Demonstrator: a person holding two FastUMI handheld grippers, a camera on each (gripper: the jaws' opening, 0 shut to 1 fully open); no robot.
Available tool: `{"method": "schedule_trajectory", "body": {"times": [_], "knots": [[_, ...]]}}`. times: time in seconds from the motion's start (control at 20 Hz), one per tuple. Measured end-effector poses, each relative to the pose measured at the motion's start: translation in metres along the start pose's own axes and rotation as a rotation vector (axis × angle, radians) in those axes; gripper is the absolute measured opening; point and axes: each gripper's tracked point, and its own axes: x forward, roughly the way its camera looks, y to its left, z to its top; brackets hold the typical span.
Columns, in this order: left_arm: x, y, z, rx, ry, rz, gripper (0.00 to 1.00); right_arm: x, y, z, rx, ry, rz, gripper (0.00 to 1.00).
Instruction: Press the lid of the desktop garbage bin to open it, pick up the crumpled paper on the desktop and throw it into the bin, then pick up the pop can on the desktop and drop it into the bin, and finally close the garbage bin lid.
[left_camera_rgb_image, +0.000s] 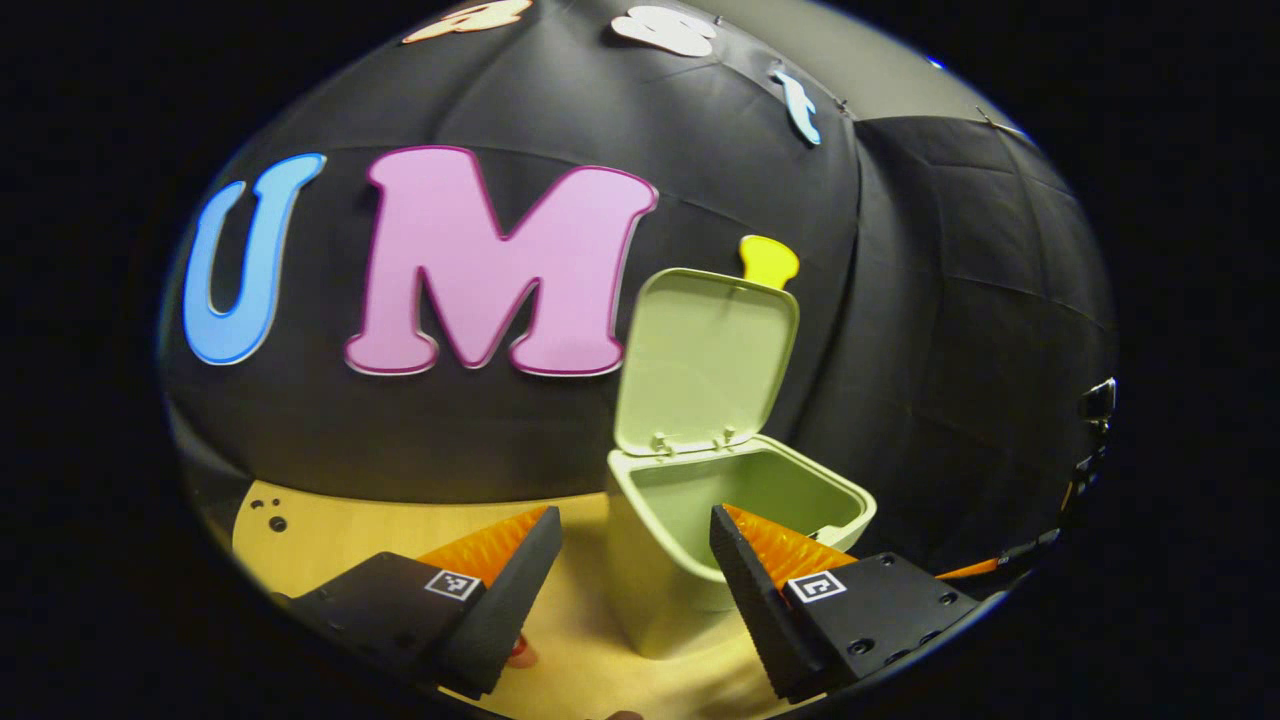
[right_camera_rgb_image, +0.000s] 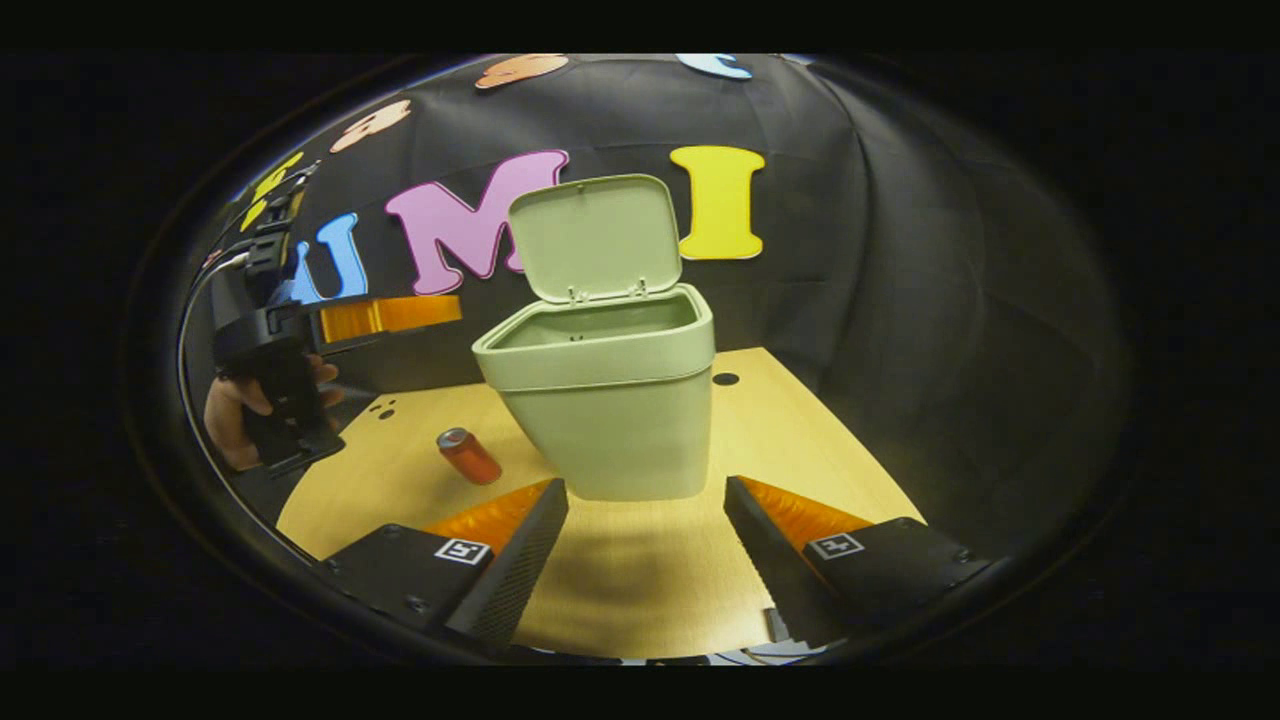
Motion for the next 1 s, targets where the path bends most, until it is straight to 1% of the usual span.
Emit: {"method": "schedule_trajectory", "body": {"times": [0.1,0.2,0.45,0.65,0.8,0.9,1.0], "knots": [[-0.021,0.032,-0.012,-0.008,0.009,0.072,0.95,0.003,0.01,-0.002,0.0,0.013,0.024,0.99],[-0.043,0.066,-0.025,-0.014,0.025,0.16,0.95,0.007,0.018,-0.005,-0.012,0.024,0.043,0.99],[-0.101,0.128,-0.065,-0.077,0.077,0.311,0.96,0.019,0.056,-0.023,-0.063,0.075,0.12,0.99],[-0.145,0.164,-0.099,-0.119,0.122,0.408,0.96,0.031,0.094,-0.037,-0.105,0.104,0.185,0.99],[-0.17,0.182,-0.123,-0.151,0.157,0.459,0.96,0.048,0.12,-0.045,-0.15,0.108,0.203,0.99],[-0.189,0.191,-0.137,-0.167,0.172,0.493,0.96,0.063,0.136,-0.053,-0.159,0.12,0.206,0.99],[-0.204,0.208,-0.146,-0.178,0.183,0.547,0.96,0.076,0.152,-0.056,-0.155,0.119,0.21,0.99]]}}
